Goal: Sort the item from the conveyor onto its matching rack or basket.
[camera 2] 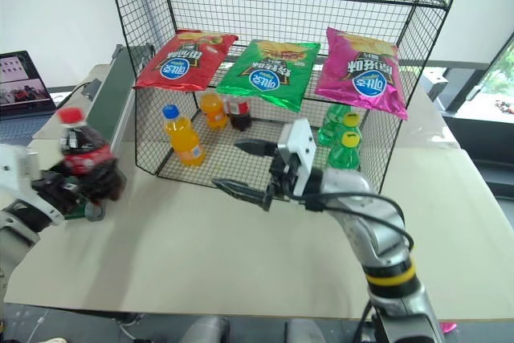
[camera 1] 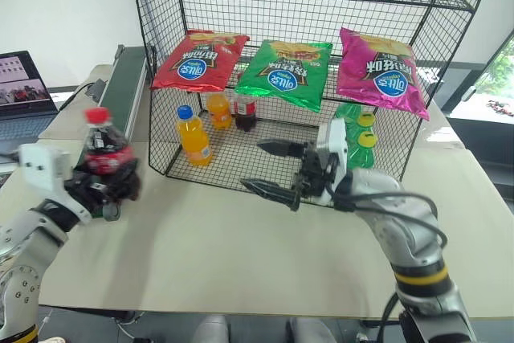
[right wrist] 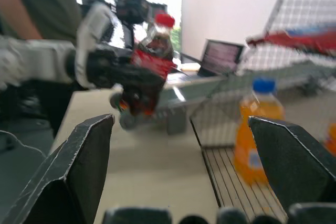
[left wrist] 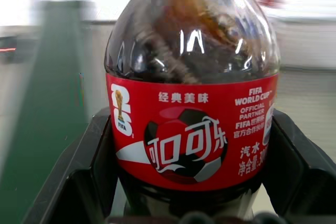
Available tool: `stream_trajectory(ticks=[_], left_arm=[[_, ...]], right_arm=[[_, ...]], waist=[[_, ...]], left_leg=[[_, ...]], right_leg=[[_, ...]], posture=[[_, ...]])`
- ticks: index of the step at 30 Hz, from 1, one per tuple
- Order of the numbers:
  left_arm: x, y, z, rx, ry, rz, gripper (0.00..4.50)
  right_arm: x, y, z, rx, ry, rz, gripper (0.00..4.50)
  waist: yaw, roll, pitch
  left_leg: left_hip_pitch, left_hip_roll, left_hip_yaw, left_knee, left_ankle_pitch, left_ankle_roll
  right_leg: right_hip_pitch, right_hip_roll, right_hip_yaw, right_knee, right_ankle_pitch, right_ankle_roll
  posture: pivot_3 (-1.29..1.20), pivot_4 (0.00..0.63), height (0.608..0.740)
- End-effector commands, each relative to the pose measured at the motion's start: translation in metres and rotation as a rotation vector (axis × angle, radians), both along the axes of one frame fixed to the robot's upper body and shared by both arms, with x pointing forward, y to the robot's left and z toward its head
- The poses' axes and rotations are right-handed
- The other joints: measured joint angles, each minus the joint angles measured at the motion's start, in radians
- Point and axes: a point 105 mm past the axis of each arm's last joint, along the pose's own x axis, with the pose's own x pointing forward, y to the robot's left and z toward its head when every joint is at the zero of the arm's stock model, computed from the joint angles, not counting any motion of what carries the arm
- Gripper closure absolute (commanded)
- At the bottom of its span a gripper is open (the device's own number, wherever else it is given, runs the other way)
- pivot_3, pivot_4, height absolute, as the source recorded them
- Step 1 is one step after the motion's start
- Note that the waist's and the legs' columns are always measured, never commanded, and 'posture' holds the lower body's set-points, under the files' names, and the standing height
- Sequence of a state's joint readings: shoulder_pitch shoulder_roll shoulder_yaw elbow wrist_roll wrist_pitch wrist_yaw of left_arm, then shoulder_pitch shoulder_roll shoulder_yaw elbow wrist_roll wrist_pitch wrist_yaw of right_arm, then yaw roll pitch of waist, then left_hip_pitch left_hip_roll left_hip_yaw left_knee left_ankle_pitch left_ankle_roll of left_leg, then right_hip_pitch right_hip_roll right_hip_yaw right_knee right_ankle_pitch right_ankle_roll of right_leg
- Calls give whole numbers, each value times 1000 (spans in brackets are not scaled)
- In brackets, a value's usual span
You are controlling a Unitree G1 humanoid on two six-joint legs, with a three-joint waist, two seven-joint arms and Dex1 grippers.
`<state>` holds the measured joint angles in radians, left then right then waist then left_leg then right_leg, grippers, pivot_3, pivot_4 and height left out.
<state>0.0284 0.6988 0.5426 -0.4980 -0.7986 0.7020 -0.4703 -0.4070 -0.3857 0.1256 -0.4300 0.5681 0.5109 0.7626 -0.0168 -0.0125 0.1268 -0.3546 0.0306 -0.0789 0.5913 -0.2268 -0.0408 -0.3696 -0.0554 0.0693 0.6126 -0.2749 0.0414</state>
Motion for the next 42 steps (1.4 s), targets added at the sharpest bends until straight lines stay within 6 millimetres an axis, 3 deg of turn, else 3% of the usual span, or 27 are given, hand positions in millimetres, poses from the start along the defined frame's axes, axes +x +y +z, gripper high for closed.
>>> stream_trajectory(ticks=[1,8,13,20,26,31,34,42], left_arm=[[3,-48,13,11,-25,-227,1453],[52,-119,-7,8,-80,-462,1453],[98,-145,-27,62,-174,-411,1453],[131,-177,-28,-85,-282,-365,1453],[140,-183,-48,-112,-268,-325,1453],[142,-184,-66,-94,-214,-331,1453],[142,-184,-69,-88,-204,-344,81],[132,-168,-75,-51,-191,-361,32]], right_arm=[[-5,-6,9,3,-64,-110,0],[2,-22,0,-12,-101,-372,0],[7,-31,-13,-55,-115,-512,0],[-1,-34,-39,-62,-100,-628,0],[3,-40,-39,-53,-105,-663,0],[12,-47,-21,-37,-126,-676,0],[13,-45,-16,-41,-130,-666,0],[14,-36,-10,-37,-135,-641,0]], waist=[[-2,2,1],[1,1,0],[2,1,0],[3,0,0],[-2,0,0],[2,0,0],[5,0,0],[-1,1,0]], left_leg=[[0,0,0,0,0,0],[0,1,0,1,0,0],[-1,1,-1,1,0,0],[-2,0,-1,1,0,0],[-2,-1,-1,2,0,0],[-1,-1,-1,2,0,0],[-1,-1,-1,4,0,0],[0,-1,-1,3,0,1]], right_leg=[[0,1,0,0,-1,1],[0,3,0,-1,-1,2],[0,3,0,-2,0,-1],[0,3,0,-2,0,1],[1,2,0,-1,-4,8],[1,2,0,-1,-4,8],[2,2,0,-1,-4,9],[2,2,0,0,-4,9]], posture=[[0,150,738],[0,150,738],[0,150,738],[0,150,738],[0,150,738],[0,150,738],[0,150,738],[0,150,738]])
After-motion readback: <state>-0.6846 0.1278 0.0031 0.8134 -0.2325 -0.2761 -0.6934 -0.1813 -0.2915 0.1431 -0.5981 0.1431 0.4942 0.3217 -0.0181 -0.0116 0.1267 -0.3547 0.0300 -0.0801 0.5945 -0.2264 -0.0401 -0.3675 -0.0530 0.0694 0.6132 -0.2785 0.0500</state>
